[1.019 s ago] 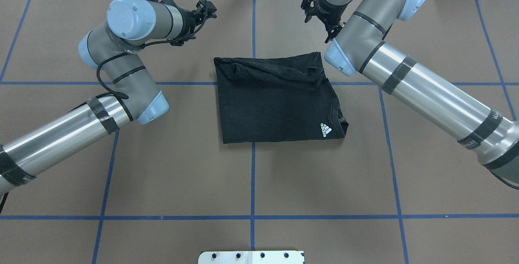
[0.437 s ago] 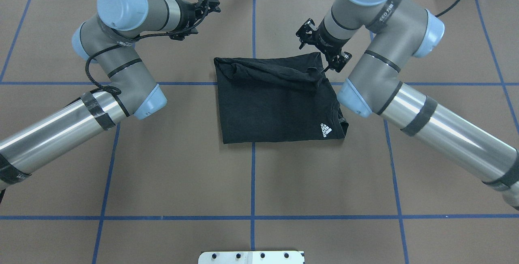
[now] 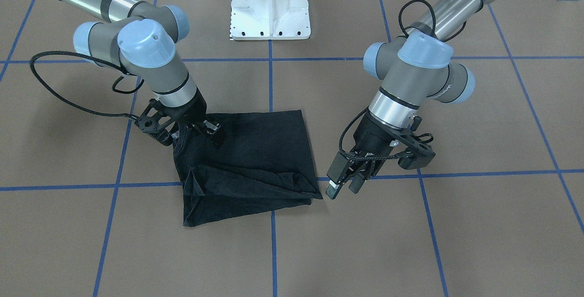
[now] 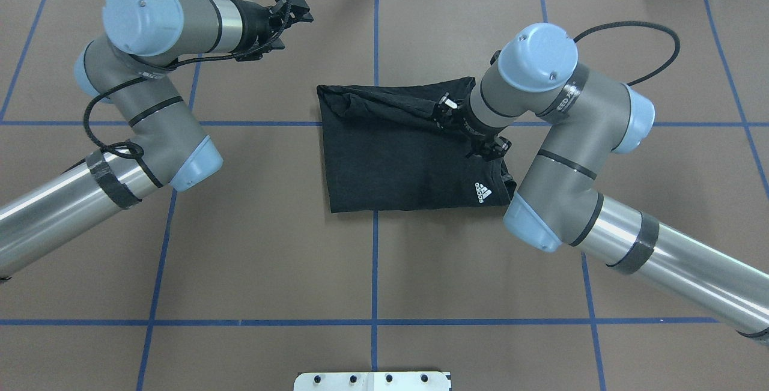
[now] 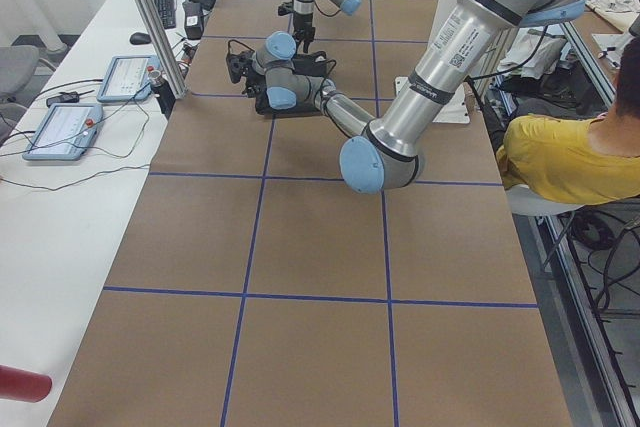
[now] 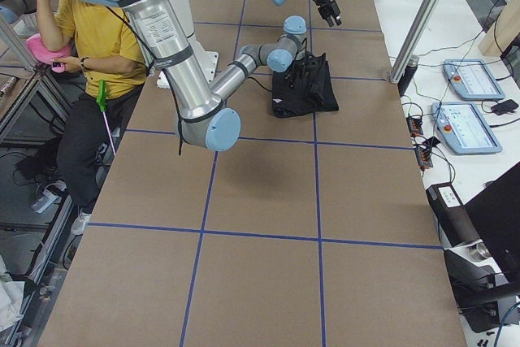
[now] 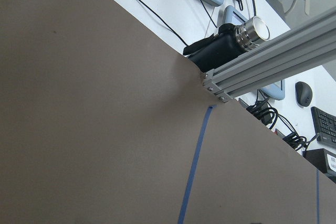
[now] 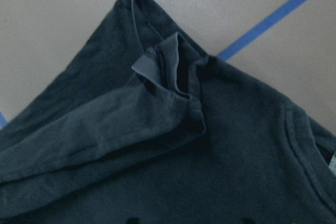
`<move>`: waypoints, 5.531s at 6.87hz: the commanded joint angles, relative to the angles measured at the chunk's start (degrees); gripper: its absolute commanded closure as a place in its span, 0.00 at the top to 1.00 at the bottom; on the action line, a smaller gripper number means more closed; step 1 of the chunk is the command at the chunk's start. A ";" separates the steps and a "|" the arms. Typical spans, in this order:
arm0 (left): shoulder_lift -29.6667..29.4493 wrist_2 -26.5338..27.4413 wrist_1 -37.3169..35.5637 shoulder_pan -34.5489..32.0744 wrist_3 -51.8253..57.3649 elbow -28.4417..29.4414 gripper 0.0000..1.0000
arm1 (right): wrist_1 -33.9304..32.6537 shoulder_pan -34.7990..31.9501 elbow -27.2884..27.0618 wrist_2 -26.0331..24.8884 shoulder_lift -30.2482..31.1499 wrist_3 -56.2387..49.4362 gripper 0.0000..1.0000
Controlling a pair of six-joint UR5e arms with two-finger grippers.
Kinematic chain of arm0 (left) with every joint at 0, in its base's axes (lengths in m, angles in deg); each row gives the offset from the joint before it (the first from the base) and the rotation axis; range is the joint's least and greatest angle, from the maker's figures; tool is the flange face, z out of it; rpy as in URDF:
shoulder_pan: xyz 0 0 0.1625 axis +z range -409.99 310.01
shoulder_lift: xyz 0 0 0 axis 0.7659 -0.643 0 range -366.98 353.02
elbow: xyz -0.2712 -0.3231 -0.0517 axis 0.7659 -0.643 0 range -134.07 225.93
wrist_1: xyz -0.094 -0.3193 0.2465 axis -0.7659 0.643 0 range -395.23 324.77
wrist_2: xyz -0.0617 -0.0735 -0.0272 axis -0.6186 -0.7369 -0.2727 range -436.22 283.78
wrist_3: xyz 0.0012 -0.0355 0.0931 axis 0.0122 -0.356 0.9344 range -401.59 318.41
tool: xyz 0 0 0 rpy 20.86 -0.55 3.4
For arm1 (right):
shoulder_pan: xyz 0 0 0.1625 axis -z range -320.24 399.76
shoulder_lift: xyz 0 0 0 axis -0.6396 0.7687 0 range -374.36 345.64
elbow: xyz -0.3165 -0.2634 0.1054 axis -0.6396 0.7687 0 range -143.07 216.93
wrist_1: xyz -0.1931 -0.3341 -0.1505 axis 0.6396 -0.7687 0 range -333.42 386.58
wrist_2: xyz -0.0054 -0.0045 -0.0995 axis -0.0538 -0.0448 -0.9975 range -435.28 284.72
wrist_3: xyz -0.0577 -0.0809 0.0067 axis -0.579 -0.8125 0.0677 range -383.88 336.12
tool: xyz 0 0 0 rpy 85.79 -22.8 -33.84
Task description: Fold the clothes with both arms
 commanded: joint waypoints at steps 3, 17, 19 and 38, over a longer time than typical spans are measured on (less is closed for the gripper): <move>6.22 0.11 -0.80 -0.16 -0.30 -9.12 0.99 | 0.40 1.89 5.27 -2.30 -2.74 -5.55 0.00; 12.21 -0.42 -0.98 -0.07 2.92 -14.94 0.99 | 6.02 -19.72 31.51 11.03 -17.38 -19.44 0.00; 16.49 -0.42 -2.29 -0.42 18.34 -16.34 0.99 | 5.67 -24.81 18.45 12.63 -2.75 -29.48 0.48; 45.17 -37.39 -33.94 -34.26 97.17 -20.83 0.99 | -24.92 -49.71 -8.07 20.81 36.08 -103.47 1.00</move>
